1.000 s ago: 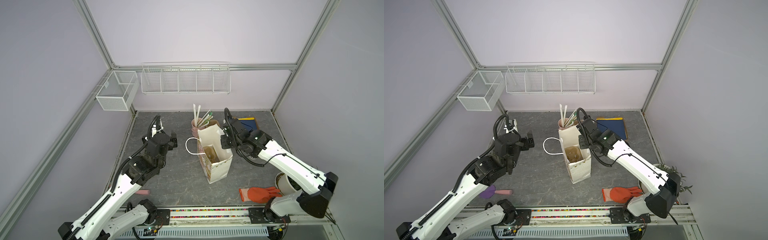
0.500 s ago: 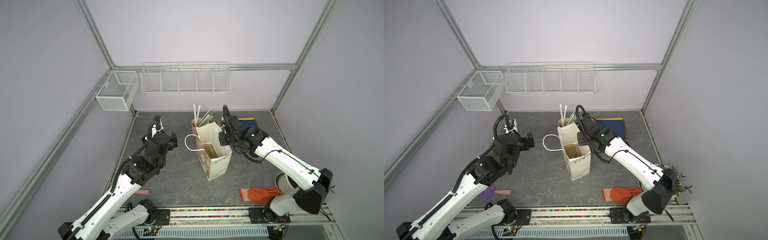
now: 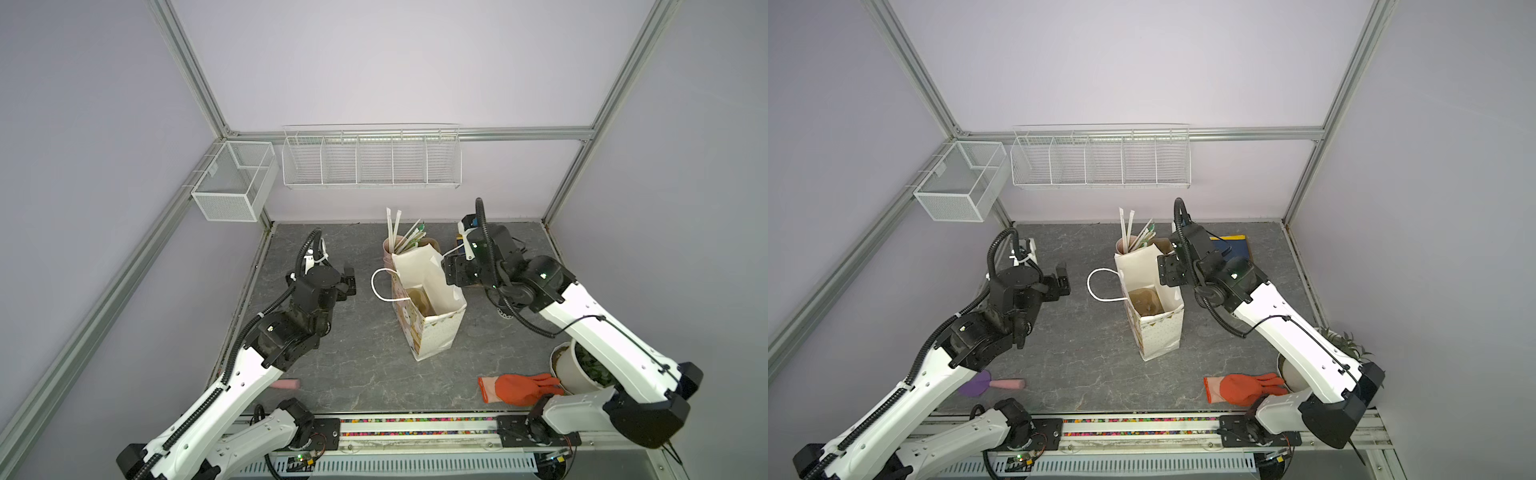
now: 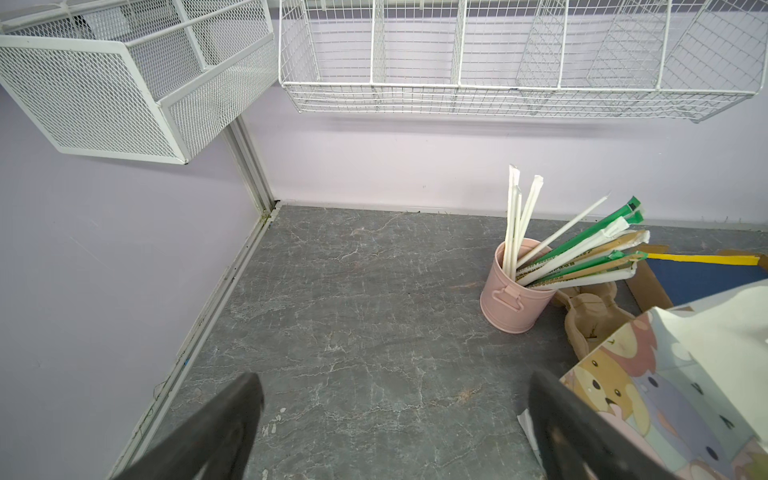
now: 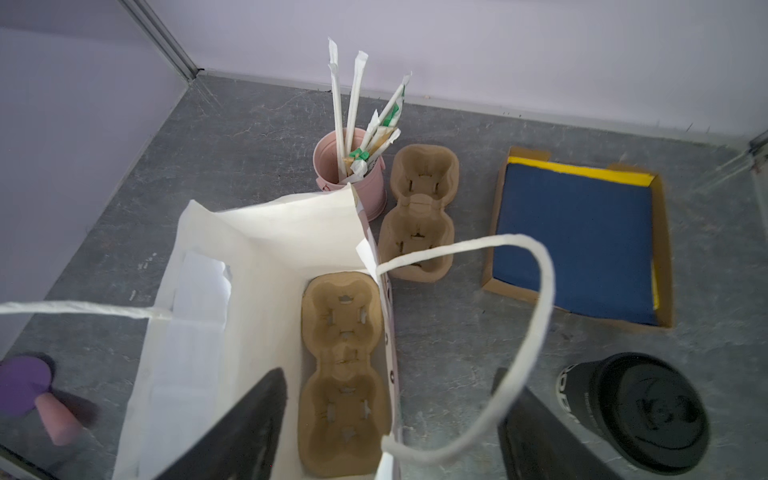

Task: Pack the takeout coffee
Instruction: 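Move the right gripper over the bag toward the black coffee cup, then lower the right gripper over the black coffee cup lid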

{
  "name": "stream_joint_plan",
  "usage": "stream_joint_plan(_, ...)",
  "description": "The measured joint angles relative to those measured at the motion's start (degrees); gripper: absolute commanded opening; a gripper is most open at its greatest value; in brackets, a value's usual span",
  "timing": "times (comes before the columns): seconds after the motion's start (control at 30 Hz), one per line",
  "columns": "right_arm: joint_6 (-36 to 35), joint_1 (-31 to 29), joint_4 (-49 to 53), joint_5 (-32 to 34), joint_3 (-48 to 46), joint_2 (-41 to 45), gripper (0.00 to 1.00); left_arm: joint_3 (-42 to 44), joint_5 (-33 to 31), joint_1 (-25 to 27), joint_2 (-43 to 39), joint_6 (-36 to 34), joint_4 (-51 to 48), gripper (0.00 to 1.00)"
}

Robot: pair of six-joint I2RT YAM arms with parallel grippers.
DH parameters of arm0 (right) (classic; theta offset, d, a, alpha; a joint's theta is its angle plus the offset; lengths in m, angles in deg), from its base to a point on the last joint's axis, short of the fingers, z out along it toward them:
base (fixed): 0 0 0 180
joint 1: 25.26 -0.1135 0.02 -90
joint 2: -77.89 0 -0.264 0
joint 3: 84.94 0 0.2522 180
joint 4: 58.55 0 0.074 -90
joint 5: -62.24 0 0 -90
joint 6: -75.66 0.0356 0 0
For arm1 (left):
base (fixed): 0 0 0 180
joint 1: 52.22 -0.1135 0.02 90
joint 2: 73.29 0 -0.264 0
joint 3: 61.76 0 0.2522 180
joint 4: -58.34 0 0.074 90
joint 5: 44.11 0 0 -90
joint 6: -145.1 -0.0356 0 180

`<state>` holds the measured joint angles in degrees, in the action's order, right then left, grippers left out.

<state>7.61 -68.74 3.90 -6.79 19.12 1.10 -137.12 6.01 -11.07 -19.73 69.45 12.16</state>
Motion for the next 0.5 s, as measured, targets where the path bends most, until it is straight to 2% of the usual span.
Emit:
stream_joint_plan(0.07, -0.5, 0.2, 0.6, 0.6, 0.4, 1.7, 0.99, 0.0, 0.7, 0.0, 0.1, 0.0, 0.0, 1.0)
stream_joint_plan(0.23, -0.8, 3.4, 3.6, 2.5, 0.5, 6.8, 0.88, 0.0, 2.3, 0.0, 0.1, 0.3, 0.0, 1.0)
stream_joint_plan(0.5, 1.9, 20.7, 9.9, -1.6, -3.0, 12.0, 0.88, 0.0, 3.7, 0.0, 0.1, 1.7, -0.4, 1.0)
